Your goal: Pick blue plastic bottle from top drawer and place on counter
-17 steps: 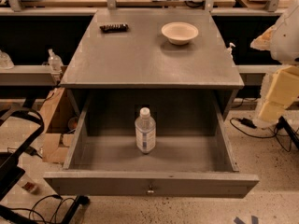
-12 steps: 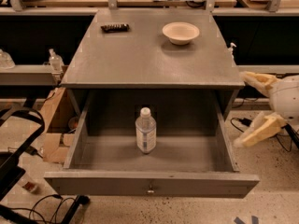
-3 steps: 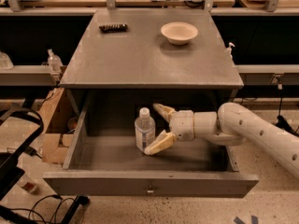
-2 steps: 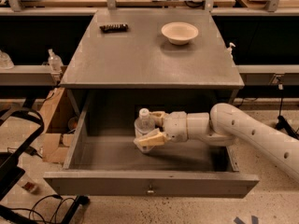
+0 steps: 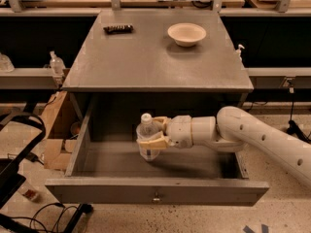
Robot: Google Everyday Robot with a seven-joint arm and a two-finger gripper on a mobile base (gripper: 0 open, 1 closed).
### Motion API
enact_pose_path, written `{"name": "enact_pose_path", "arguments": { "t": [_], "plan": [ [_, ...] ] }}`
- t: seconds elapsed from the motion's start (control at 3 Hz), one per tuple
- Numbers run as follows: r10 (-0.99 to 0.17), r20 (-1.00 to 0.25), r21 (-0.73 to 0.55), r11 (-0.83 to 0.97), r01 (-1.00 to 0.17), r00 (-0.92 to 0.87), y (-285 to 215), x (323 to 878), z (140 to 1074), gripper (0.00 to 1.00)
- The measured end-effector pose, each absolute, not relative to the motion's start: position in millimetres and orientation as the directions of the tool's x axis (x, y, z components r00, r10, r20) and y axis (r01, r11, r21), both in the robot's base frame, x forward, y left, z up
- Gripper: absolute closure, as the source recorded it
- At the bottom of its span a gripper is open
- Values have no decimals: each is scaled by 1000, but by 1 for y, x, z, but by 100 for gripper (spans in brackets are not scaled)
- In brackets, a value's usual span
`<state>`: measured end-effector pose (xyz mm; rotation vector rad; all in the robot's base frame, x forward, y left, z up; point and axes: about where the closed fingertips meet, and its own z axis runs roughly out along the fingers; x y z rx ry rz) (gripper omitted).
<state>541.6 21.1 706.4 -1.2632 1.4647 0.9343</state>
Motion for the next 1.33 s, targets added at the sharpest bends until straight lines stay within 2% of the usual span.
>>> {"name": "enact_pose_path", "arguments": {
  "t": [0.33, 0.67, 1.33],
  "plan": [
    [-266, -964, -59, 179, -982, 9, 0, 525, 760, 100],
    [-279, -959, -103, 163, -981, 54, -17, 510, 851, 100],
    [-260, -956, -179, 141, -974, 138, 5, 536, 1022, 100]
  ]
}}
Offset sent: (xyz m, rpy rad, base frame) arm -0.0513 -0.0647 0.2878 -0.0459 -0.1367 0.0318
